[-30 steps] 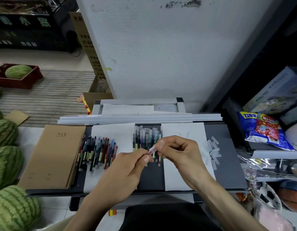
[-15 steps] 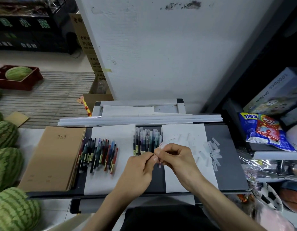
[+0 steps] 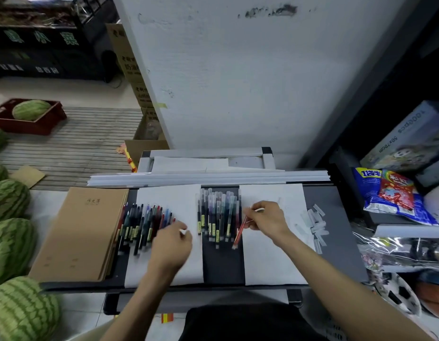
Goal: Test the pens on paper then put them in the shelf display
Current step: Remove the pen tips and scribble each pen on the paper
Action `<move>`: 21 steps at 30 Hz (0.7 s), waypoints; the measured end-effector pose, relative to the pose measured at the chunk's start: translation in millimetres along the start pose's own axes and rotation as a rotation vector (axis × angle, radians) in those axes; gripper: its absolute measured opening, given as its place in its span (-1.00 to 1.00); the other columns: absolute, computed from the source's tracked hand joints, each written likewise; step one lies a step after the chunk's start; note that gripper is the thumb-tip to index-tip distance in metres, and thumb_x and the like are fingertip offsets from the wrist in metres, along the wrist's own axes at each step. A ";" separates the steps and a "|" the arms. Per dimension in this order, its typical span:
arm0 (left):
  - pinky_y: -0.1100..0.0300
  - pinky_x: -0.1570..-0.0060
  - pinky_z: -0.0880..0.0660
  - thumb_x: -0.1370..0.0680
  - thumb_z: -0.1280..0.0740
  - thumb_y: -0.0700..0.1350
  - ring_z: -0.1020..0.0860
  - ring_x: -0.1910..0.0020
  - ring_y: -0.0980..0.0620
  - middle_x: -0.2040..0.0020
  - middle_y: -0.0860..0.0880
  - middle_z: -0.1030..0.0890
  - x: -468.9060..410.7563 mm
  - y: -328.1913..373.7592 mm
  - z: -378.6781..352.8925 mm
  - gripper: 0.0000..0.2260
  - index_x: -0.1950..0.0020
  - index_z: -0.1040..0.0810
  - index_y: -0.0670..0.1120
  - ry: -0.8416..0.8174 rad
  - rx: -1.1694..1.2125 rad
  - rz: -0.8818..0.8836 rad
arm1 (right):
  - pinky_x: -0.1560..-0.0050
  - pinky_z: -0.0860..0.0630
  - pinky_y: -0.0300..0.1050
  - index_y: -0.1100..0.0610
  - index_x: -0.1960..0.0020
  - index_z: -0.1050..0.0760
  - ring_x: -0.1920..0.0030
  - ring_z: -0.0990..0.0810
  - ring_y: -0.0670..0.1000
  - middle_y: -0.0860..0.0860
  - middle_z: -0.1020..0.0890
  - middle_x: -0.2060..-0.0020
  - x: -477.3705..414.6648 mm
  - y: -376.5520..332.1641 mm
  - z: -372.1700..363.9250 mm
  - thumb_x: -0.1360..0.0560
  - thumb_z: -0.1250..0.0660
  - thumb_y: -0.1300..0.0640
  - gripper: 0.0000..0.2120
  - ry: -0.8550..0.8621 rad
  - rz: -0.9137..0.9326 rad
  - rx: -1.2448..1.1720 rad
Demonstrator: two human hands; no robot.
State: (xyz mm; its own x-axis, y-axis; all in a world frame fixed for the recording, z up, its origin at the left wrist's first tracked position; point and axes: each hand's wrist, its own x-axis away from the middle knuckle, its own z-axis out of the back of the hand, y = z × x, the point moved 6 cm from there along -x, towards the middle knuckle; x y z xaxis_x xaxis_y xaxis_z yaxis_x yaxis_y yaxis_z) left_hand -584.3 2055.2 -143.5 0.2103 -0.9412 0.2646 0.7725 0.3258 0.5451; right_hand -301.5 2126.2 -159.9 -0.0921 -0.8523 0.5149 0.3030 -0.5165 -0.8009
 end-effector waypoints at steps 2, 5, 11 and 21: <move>0.06 0.14 -0.54 -0.62 -0.30 -0.07 -0.59 0.19 -0.05 0.12 -0.03 -0.65 -11.8 -21.8 13.4 -0.88 -0.07 -0.59 -0.07 0.043 -0.086 0.072 | 0.16 -0.71 -0.05 0.16 0.11 -0.61 0.33 -0.75 0.05 0.08 -0.72 0.39 -16.7 -1.6 2.7 -0.54 -0.51 0.08 -0.83 0.049 0.021 0.167; -0.05 0.16 -0.58 -0.61 -0.31 -0.06 -0.56 0.22 -0.10 0.20 -0.04 -0.60 -20.9 -31.0 19.6 -0.88 0.10 -0.50 -0.06 0.028 -0.196 0.076 | 0.08 -0.70 -0.04 0.13 0.26 -0.63 0.33 -0.73 -0.04 0.01 -0.69 0.47 -32.1 -3.1 -3.8 -0.54 -0.49 0.02 -0.74 0.044 0.034 0.375; -0.10 0.06 -0.60 -0.62 -0.29 -0.09 -0.58 0.09 -0.17 0.08 -0.09 -0.58 -29.7 -33.2 8.8 -0.90 0.03 -0.45 -0.10 -0.053 -0.319 0.106 | 0.07 -0.71 0.00 0.26 0.20 -0.68 0.23 -0.73 0.07 0.10 -0.71 0.34 -40.9 -12.5 -15.6 -0.53 -0.52 -0.01 -0.67 0.071 0.028 0.547; 0.04 0.24 -0.56 -0.55 -0.29 -0.06 -0.56 0.25 -0.11 0.25 -0.04 -0.53 -36.9 -32.5 1.6 -0.82 0.23 -0.42 -0.06 -0.057 -0.438 0.097 | 0.16 -0.67 0.03 0.12 0.06 -0.58 0.22 -0.65 0.10 0.03 -0.67 0.20 -21.8 -3.4 7.9 -0.60 -0.25 0.10 -0.83 0.136 0.165 0.732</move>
State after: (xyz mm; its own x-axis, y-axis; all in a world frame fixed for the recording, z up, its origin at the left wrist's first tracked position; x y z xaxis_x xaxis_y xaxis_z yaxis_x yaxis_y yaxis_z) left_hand -618.2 2079.4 -169.7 0.2706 -0.8975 0.3483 0.9341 0.3323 0.1304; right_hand -293.1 2147.3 -166.0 -0.0928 -0.9409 0.3258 0.8701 -0.2357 -0.4328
